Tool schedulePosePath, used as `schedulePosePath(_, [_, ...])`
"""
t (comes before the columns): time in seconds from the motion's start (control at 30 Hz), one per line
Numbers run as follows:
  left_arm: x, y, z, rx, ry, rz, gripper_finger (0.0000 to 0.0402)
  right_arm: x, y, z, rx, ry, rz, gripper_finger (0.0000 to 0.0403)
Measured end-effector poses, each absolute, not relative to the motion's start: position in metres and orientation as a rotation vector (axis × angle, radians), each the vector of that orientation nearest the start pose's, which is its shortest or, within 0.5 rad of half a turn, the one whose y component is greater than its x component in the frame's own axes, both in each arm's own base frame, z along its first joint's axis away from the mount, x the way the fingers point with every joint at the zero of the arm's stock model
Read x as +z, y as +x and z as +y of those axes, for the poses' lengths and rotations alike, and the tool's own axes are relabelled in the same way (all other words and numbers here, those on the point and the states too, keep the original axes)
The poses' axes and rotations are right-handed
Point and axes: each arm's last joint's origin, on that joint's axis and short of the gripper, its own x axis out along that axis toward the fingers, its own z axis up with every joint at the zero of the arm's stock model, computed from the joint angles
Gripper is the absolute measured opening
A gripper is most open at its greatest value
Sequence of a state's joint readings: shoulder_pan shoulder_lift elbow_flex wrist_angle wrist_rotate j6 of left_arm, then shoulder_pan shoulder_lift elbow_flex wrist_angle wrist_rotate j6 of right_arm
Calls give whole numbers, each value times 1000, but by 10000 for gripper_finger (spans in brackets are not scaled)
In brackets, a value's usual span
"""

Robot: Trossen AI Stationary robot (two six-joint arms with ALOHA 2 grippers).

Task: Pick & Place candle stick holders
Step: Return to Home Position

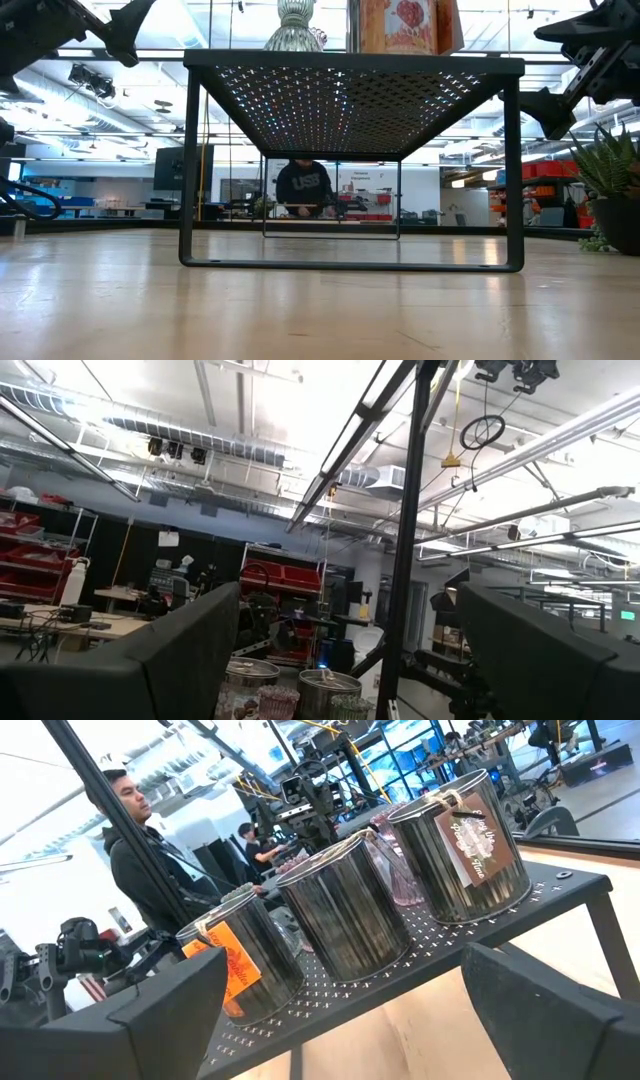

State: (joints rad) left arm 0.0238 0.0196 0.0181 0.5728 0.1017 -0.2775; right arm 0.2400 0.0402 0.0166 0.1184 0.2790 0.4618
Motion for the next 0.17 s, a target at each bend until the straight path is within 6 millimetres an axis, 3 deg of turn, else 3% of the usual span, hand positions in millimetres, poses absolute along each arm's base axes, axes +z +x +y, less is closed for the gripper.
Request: schedulePosePath(0.17, [221, 82, -1, -154, -234, -556, 374, 177, 97, 15, -17, 486, -99, 400])
